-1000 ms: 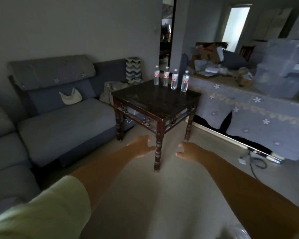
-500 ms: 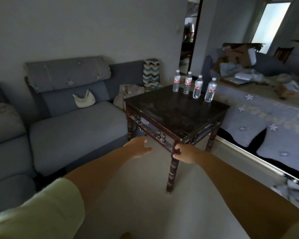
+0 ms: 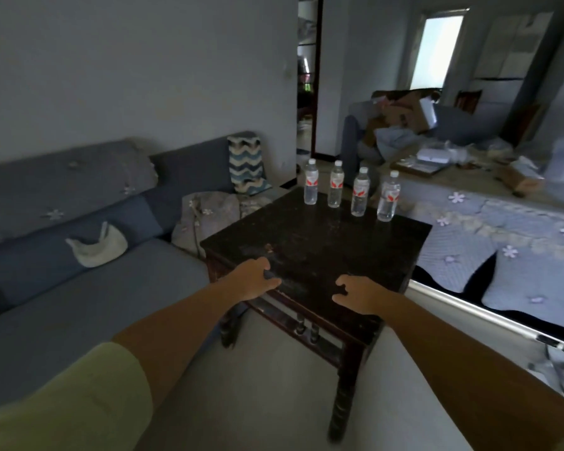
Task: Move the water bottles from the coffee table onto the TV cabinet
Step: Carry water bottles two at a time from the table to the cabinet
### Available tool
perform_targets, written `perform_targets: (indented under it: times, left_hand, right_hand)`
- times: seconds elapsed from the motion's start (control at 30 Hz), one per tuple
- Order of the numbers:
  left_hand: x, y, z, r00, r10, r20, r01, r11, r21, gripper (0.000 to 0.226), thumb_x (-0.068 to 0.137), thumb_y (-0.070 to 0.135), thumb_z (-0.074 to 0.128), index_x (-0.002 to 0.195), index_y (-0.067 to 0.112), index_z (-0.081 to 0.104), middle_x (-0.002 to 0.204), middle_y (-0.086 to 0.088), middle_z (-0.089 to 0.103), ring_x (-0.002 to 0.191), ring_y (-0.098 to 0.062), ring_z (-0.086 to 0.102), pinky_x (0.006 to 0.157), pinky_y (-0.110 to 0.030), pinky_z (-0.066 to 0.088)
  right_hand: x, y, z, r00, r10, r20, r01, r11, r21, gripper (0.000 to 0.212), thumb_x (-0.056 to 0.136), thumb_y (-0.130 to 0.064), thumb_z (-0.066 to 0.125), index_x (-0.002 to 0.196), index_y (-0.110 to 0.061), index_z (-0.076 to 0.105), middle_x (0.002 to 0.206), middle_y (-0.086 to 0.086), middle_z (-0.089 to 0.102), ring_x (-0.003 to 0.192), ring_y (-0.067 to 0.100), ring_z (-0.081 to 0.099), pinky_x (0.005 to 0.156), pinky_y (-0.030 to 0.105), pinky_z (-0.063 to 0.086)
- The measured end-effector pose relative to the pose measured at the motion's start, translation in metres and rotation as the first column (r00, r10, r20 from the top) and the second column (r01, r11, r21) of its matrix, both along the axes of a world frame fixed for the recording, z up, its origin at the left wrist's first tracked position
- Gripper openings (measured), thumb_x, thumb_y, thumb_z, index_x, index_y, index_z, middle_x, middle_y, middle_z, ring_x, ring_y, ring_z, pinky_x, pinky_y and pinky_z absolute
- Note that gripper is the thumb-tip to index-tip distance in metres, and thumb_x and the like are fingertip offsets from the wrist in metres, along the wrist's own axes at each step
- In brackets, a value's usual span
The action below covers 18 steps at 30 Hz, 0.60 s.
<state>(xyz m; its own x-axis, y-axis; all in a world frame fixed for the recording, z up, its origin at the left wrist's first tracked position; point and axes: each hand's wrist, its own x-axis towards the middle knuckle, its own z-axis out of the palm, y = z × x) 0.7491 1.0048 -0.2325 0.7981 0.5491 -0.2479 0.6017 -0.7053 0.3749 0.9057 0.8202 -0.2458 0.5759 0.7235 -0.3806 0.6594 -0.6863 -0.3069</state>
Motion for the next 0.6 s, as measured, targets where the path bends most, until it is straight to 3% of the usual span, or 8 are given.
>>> perform_targets:
  times: [0.17, 0.33, 0.6]
  left_hand:
    - [0.083, 0.03, -0.027, 0.993, -0.115, -0.014, 0.114, 0.991, -0.066, 0.056, 0.094, 0.046, 0.053, 0.136, 0.011, 0.041, 0.099, -0.005, 0.054, 0.094, -0.022, 0.056, 0.072, -0.028, 0.046]
    - [0.173, 0.053, -0.036, 0.988, -0.157, 0.002, 0.157, 0.987, -0.025, 0.057, 0.092, 0.049, 0.055, 0.135, 0.014, 0.042, 0.128, -0.01, 0.053, 0.115, -0.025, 0.055, 0.092, -0.034, 0.045]
    - [0.319, 0.099, -0.039, 0.986, -0.16, 0.042, 0.162, 0.986, -0.044, 0.056, 0.091, 0.049, 0.057, 0.134, 0.015, 0.043, 0.135, -0.01, 0.049, 0.119, -0.025, 0.053, 0.095, -0.034, 0.045]
  right_hand:
    - [0.062, 0.016, -0.017, 0.995, -0.091, 0.032, 0.092, 0.996, -0.02, 0.056, 0.099, -0.037, 0.047, 0.146, -0.008, 0.033, 0.146, 0.014, 0.042, 0.132, 0.028, 0.044, 0.11, 0.034, 0.036]
    - [0.144, 0.045, -0.026, 0.991, -0.13, 0.038, 0.13, 0.991, -0.002, 0.058, 0.099, -0.037, 0.047, 0.147, -0.009, 0.032, 0.148, 0.014, 0.04, 0.133, 0.028, 0.043, 0.108, 0.032, 0.036]
    - [0.281, 0.088, -0.026, 0.985, -0.164, 0.057, 0.165, 0.986, -0.017, 0.06, 0.099, -0.039, 0.047, 0.149, -0.01, 0.029, 0.149, 0.015, 0.039, 0.134, 0.029, 0.042, 0.107, 0.032, 0.036]
